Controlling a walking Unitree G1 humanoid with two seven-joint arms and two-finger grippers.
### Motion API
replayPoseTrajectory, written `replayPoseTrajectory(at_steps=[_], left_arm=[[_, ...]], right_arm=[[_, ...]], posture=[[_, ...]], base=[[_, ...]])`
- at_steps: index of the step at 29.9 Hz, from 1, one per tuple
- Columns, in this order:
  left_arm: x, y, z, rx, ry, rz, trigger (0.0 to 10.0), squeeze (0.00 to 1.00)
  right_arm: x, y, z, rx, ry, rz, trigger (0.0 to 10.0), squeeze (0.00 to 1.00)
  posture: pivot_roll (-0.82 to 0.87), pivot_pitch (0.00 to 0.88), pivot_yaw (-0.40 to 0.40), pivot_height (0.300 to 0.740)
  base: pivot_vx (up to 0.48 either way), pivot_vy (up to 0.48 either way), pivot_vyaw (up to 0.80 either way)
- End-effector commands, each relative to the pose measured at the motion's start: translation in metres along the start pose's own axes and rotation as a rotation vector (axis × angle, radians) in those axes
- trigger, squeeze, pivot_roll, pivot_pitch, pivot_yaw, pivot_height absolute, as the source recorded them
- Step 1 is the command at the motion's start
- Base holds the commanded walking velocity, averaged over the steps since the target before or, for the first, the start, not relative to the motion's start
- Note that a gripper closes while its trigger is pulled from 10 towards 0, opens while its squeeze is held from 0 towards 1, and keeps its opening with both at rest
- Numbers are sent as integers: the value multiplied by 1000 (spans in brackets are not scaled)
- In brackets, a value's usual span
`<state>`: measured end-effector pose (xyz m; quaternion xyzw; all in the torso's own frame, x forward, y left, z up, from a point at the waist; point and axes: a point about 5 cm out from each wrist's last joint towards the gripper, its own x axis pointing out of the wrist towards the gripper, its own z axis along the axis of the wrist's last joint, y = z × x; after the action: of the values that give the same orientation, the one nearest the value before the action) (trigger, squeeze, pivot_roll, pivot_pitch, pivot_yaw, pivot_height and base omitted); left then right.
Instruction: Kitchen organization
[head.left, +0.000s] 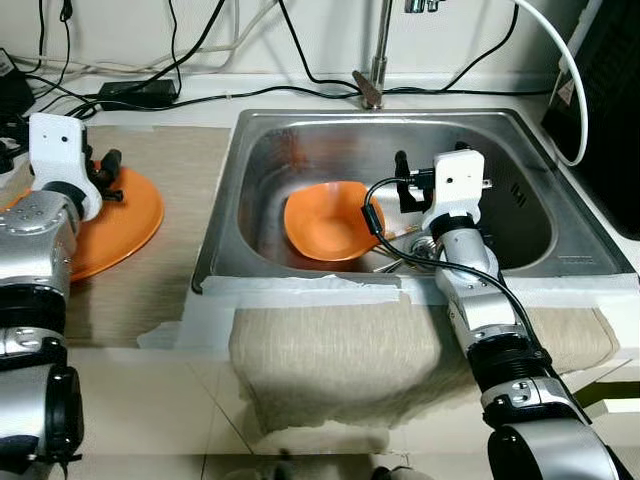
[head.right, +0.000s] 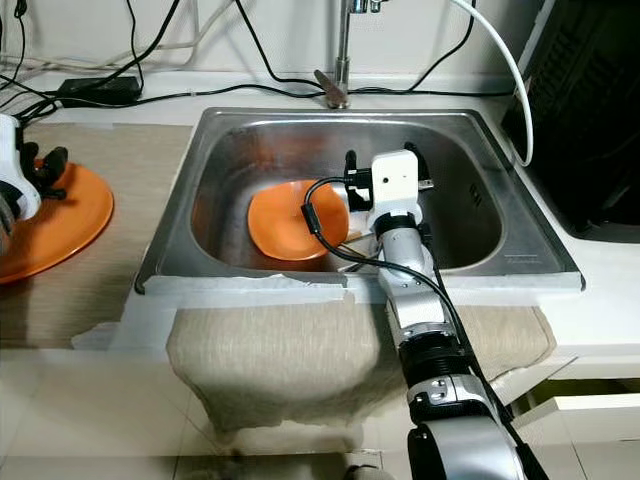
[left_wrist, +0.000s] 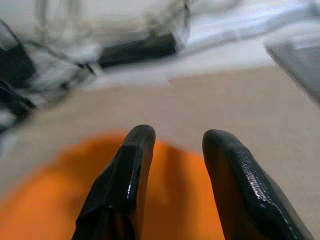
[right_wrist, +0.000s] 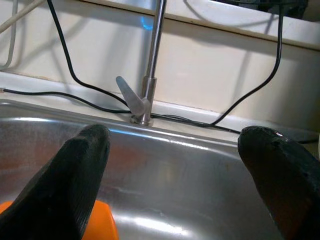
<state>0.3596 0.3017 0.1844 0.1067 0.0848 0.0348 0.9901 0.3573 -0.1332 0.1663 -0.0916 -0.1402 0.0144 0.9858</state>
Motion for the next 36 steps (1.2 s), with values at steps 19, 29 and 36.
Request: replayPoseTrajectory(at_steps=[19,29,36], left_arm=[[-2,7,-13,4,169,14,10000,0],[9,-45,-10,-76,173,-155,10000,0],[17,-75,-2,-90,165,-235,10000,0]], right_arm=[[-2,-6,-4,4,11,-23,10000,0],[-1,-5,-4,7,11,-24,10000,0],[-2,-7,-4,7,12,-38,10000,0]], posture=[[23,0,24,740],[16,0,32,740],[2,0,46,740]], base=[[0,0,0],[0,0,0],[0,0,0]])
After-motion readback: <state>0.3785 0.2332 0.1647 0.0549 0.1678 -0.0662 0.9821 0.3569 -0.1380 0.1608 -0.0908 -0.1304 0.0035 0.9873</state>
